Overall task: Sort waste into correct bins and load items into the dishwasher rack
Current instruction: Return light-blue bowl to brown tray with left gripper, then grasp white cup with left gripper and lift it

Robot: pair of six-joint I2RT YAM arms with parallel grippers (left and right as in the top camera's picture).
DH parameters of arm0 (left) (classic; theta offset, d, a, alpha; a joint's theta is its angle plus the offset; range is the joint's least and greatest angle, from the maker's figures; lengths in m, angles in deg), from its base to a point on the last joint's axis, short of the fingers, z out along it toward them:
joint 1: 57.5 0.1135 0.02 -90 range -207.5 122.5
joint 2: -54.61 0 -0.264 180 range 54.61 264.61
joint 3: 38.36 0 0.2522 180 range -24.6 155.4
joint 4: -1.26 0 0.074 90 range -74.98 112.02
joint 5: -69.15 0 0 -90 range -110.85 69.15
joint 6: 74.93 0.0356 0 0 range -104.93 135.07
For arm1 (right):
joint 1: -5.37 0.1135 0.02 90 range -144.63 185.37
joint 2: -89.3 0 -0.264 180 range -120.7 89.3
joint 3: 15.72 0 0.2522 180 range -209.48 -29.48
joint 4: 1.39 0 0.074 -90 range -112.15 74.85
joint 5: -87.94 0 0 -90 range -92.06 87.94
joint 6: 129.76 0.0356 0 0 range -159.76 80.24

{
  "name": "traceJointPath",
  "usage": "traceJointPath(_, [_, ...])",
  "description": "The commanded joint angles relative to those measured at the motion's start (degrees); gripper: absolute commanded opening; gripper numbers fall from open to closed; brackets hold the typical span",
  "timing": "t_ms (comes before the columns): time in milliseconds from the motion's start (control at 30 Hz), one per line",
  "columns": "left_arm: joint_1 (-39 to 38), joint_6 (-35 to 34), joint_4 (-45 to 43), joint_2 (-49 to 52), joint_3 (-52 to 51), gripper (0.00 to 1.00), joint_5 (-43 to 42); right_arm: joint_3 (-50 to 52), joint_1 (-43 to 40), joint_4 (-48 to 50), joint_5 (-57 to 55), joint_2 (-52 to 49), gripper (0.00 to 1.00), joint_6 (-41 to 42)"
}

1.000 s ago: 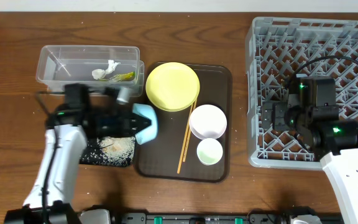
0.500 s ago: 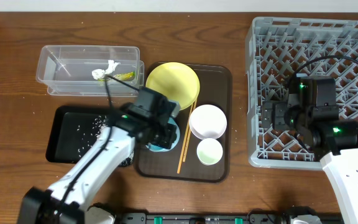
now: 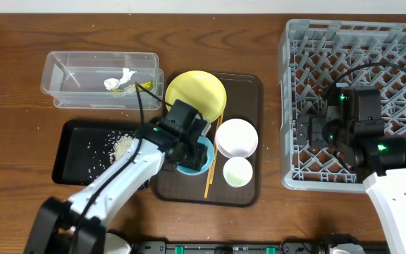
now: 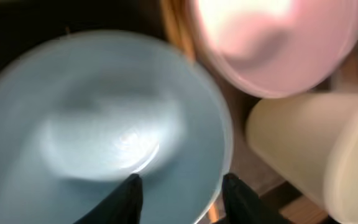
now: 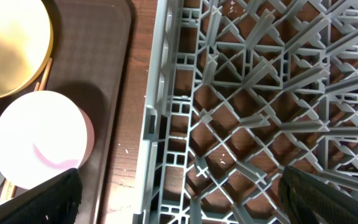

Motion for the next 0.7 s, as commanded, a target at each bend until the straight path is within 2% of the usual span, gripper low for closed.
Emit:
traceJointPath(0, [0.1, -1.8, -0.1, -5.1, 4.0, 0.52, 0.3, -1.1, -0.3, 0.0, 0.0, 0.0, 0.99, -0.6])
traceJointPath(100, [-0.5, -2.4, -0.9, -8.2, 4.3, 0.59, 0.0, -1.1, -0.3, 0.0, 0.0, 0.0, 0.99, -0.6])
traceJointPath(300, [-4.6, -3.0, -0.9, -7.6, 3.8, 0.59, 0.1, -1.1, -0.3, 0.2, 0.0, 0.0, 0.99, -0.6])
traceJointPath(567, [-12.2, -6.3, -1.4, 2.3, 3.2, 0.57, 0.3, -1.1, -0.3, 0.2, 0.0, 0.0, 0.99, -0.6])
traceJointPath(667, [-14.0, -6.6, -1.8, 6.9, 3.2, 0.49, 0.3, -1.1, -0.3, 0.1, 0.0, 0.0, 0.99, -0.6])
